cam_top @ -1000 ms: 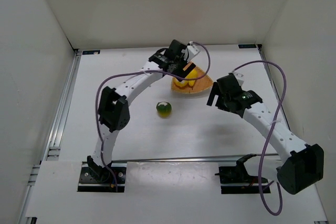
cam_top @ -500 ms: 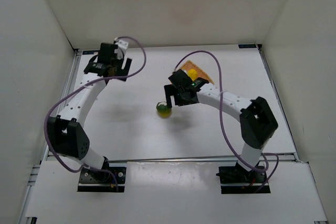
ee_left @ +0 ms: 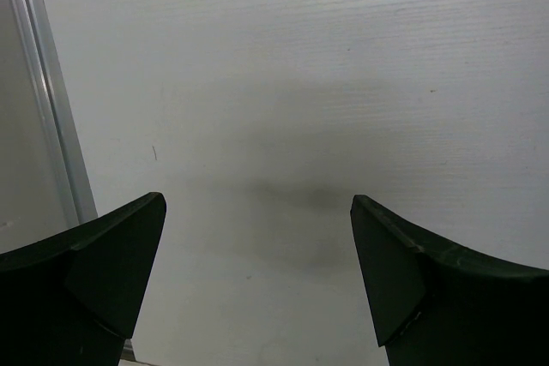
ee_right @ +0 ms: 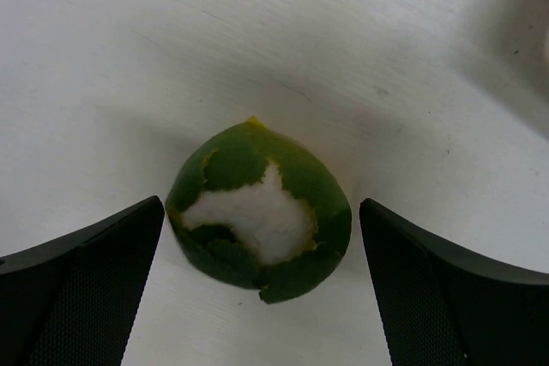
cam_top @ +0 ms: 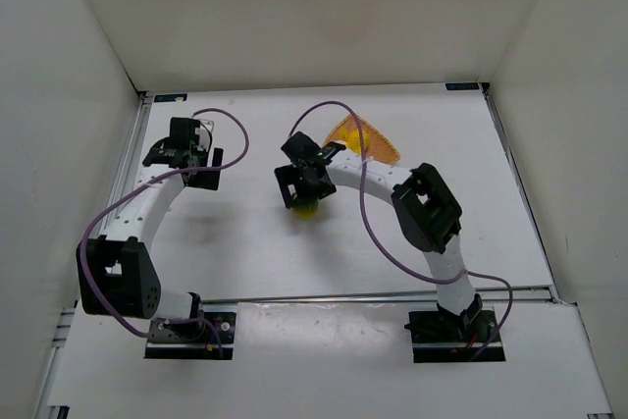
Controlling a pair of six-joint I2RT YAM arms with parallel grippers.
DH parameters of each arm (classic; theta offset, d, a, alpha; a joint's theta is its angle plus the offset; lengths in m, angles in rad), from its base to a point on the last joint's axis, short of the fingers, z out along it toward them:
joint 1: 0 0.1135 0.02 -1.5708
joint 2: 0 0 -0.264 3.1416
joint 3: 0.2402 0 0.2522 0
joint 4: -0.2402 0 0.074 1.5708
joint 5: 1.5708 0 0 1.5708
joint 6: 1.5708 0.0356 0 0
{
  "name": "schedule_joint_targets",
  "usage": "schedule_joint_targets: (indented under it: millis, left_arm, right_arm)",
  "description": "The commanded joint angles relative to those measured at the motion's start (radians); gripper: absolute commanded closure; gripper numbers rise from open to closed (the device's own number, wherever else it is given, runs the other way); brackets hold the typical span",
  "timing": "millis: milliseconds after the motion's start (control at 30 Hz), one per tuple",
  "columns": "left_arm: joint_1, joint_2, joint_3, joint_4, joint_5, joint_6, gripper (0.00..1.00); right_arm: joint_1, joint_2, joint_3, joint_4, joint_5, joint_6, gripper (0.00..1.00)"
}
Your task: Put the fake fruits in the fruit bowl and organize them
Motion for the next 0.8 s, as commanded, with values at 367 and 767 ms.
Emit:
schedule_joint_targets:
  millis: [367,767]
  left_arm:
    - [0.003,-0.027,0.033,0.020,0.017,-0.019,0.00]
    - [0.003,-0.027,0.004,0.020,-0.011,-0.019,0.00]
  right_arm:
    - [-0.004,0.038,0.137,-0.097,0.068,-0.009,0.52]
    - [-0.238,-0.174,0.050,-0.155,0.330,0.062,0.53]
